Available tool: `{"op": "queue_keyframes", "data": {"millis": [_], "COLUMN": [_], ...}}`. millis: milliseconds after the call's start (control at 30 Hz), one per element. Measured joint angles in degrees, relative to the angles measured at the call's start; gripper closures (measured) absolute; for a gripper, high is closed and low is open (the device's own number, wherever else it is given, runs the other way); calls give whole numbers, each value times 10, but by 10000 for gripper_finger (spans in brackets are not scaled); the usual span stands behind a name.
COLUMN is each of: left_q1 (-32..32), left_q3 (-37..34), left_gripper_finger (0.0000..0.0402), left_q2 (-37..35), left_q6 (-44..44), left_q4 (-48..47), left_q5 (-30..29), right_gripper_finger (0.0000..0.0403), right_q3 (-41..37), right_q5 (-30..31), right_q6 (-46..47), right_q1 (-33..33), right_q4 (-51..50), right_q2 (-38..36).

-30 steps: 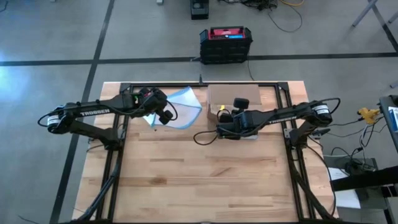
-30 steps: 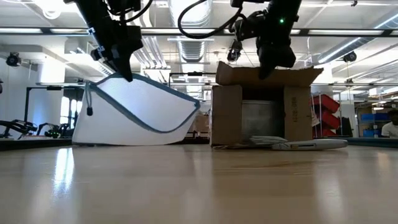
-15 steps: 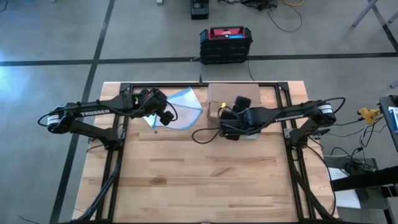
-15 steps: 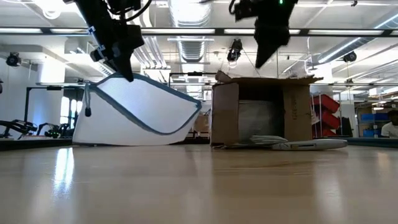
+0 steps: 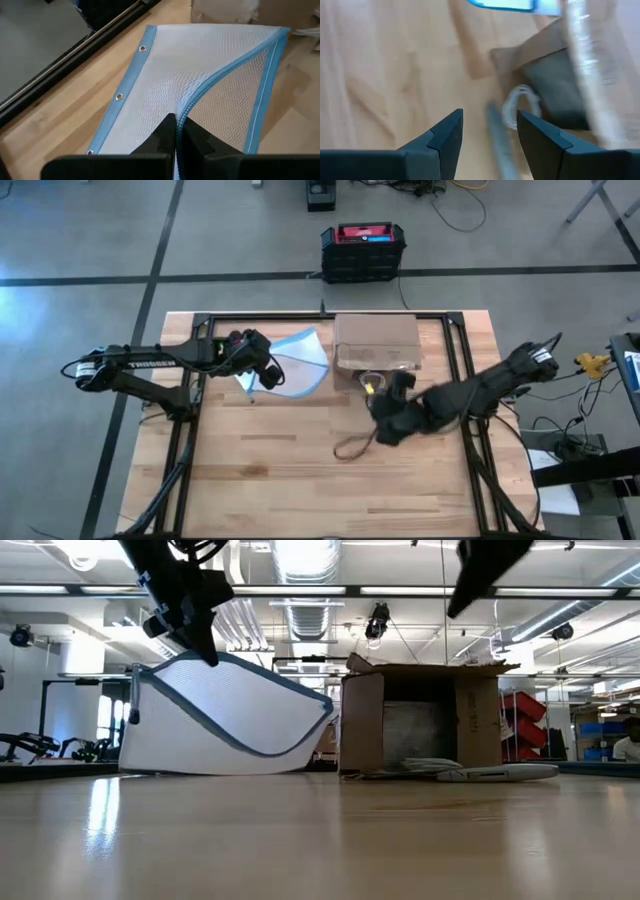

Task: Unpack boxes
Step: Put the white charger cable into the transparent zip bag

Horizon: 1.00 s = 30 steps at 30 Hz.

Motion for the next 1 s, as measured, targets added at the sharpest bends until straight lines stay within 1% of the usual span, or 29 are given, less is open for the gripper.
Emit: {"op": "queue_keyframes", "data": {"millis": [100, 200, 300, 367, 467, 567, 700, 867, 1000], "left_q1": [-7, -11, -13, -13, -13, -12, -11, -10, -10], "left_q3": [0, 0, 0, 0, 0, 0, 0, 0, 0], "left_gripper_finger": [401, 401, 401, 401, 401, 401, 402, 401, 401], "left_q2": [0, 7, 23, 39, 70, 101, 137, 173, 192], "left_q6": [-9, -17, -8, 1, 22, 57, 84, 97, 107], "left_q4": [-1, -1, 0, 9, 31, 63, 96, 115, 117], "left_q5": [22, 40, 39, 27, 9, 9, 9, 9, 9], "right_gripper_finger": [236, 235, 236, 236, 235, 238, 242, 240, 240], "right_q3": [-76, -161, -240, -282, -322, -341, -359, -364, -364], "right_q5": [17, 40, 64, 89, 127, 134, 94, 62, 54], "right_q6": [29, 46, 49, 48, 49, 49, 54, 36, 51], "right_q1": [25, 31, 29, 20, -3, -39, -99, -161, -195], "right_q4": [103, 246, 393, 463, 497, 496, 524, 560, 580], "right_q2": [-1, 1, 6, 8, 8, 8, 21, 55, 90]}}
